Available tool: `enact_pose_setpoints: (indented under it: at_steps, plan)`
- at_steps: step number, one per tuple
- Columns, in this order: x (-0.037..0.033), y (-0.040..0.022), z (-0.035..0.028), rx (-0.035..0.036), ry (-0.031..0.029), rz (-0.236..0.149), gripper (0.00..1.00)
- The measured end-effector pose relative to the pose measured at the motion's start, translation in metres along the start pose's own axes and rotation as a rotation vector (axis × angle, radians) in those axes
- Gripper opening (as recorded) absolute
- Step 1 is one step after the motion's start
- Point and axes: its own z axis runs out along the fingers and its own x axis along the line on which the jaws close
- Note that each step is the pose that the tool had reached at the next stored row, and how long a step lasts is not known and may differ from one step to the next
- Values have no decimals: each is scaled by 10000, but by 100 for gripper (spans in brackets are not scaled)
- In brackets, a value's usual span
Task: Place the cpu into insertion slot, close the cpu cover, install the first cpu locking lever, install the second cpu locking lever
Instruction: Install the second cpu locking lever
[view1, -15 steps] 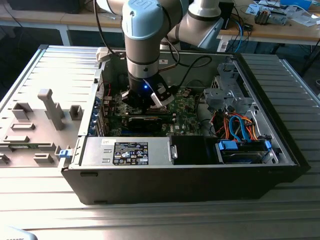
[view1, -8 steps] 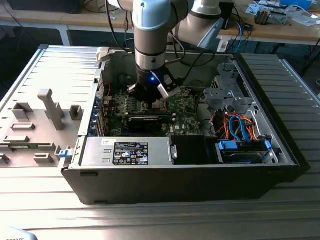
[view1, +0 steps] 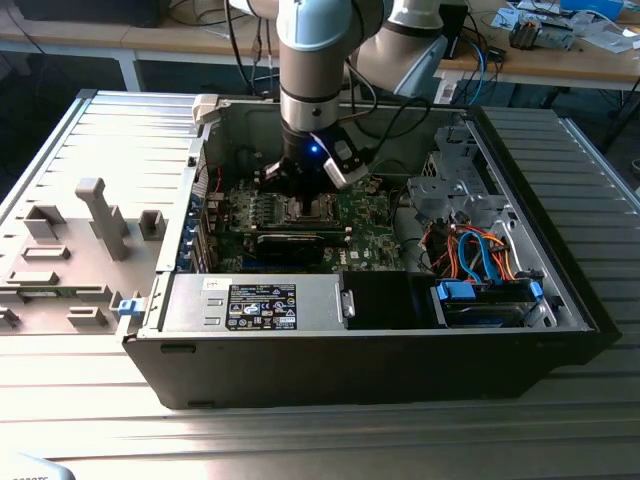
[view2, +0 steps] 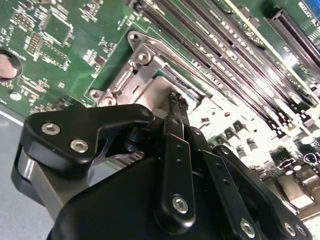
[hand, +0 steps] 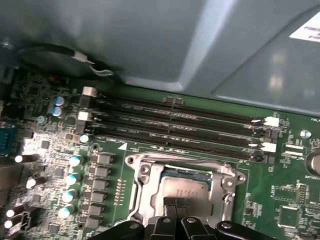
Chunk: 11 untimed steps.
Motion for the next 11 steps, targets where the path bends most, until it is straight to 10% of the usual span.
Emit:
enact_pose_setpoints:
  at_steps: [3, 11]
  plan:
    - [-16, 24, -84, 206, 45, -4, 11]
    - [-27, 35, -291, 242, 52, -3, 11]
